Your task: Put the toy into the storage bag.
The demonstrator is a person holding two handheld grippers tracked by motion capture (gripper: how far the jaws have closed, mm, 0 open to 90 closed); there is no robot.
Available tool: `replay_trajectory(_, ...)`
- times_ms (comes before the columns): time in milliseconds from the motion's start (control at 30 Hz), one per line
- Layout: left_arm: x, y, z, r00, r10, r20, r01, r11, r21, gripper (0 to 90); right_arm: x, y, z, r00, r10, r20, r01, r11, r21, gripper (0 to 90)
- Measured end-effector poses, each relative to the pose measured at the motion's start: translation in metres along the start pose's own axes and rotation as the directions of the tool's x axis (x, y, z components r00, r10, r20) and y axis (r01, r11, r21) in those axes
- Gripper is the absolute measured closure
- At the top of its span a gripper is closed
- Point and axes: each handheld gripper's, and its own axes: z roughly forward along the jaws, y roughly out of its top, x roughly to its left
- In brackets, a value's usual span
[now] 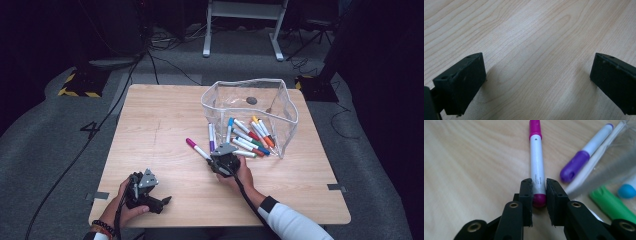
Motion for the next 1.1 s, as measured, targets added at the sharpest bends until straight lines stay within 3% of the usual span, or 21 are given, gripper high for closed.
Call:
replay_trajectory(67, 0.000, 0.000, 0.000, 1.0000, 0.000, 0.000, 0.000, 1.0000, 0.000, 0.5, -0.003, -0.009, -0.011, 0.9990, -0.019, -0.041, 0.019, 1.000, 0.009, 76.1)
replay_trajectory(167, 0.000, 0.000, 0.000, 1.0000, 0.000, 0.000, 0.000, 1.0000, 0.000, 0.5, -0.007, -0.018, -0.024, 0.9971, -0.040, -0.065, 0.042, 0.999, 0.031, 75.8)
replay_trajectory(200, 0.000, 0.000, 0.000, 1.0000, 0.000, 0.000, 0.000, 1.0000, 0.000, 0.5, -0.014, -0.029, -0.038, 0.9930, -0.055, -0.104, 0.060, 0.997, 0.043, 75.4)
replay_trajectory(300, 0.000, 0.000, 0.000, 1.0000, 0.000, 0.000, 0.000, 1.0000, 0.000, 0.6, -0.025, -0.049, -0.061, 0.9843, -0.075, -0.160, 0.086, 0.995, 0.057, 72.7)
replay_trajectory(367, 0.000, 0.000, 0.000, 1.0000, 0.000, 0.000, 0.000, 1.0000, 0.000, 0.5, -0.028, -0.056, -0.069, 0.9844, -0.077, -0.158, 0.088, 0.994, 0.063, 72.7)
replay_trajectory(400, 0.000, 0.000, 0.000, 1.0000, 0.000, 0.000, 0.000, 1.0000, 0.000, 0.5, -0.035, -0.068, -0.084, 0.9773, -0.097, -0.188, 0.115, 0.990, 0.086, 70.0)
replay_trajectory(433, 0.000, 0.000, 0.000, 1.0000, 0.000, 0.000, 0.000, 1.0000, 0.000, 0.6, -0.035, -0.068, -0.084, 0.9773, -0.097, -0.188, 0.115, 0.990, 0.086, 70.0)
replay_trajectory(467, 0.000, 0.000, 0.000, 1.0000, 0.000, 0.000, 0.000, 1.0000, 0.000, 0.5, -0.040, -0.077, -0.098, 0.9731, -0.109, -0.203, 0.134, 0.984, 0.115, 67.4)
replay_trajectory(567, 0.000, 0.000, 0.000, 1.0000, 0.003, 0.002, -0.003, 1.0000, 0.001, 0.5, -0.045, -0.084, -0.109, 0.9732, -0.102, -0.206, 0.123, 0.988, 0.089, 59.9)
replay_trajectory(633, 0.001, 0.001, 0.001, 1.0000, 0.003, 0.003, -0.003, 1.0000, 0.001, 0.5, -0.046, -0.082, -0.109, 0.9726, -0.095, -0.212, 0.113, 0.991, 0.074, 57.7)
replay_trajectory(667, 0.001, 0.001, 0.001, 1.0000, 0.005, 0.003, -0.005, 1.0000, 0.002, 0.4, -0.043, -0.075, -0.106, 0.9701, -0.111, -0.216, 0.119, 0.993, 0.023, 53.8)
replay_trajectory(867, 0.001, 0.001, 0.001, 1.0000, 0.005, 0.004, -0.005, 1.0000, 0.001, 0.4, -0.033, -0.053, -0.078, 0.9663, -0.129, -0.223, 0.124, 0.992, -0.037, 50.6)
replay_trajectory(1000, 0.001, 0.001, 0.001, 1.0000, 0.004, 0.004, -0.004, 1.0000, 0.000, 0.5, -0.028, -0.036, -0.055, 0.9636, -0.105, -0.246, 0.101, 0.994, -0.028, 47.6)
replay_trajectory(1100, 0.001, 0.001, 0.001, 1.0000, 0.004, 0.004, -0.004, 1.0000, 0.000, 0.5, -0.023, -0.026, -0.041, 0.9625, -0.113, -0.247, 0.110, 0.994, -0.025, 48.7)
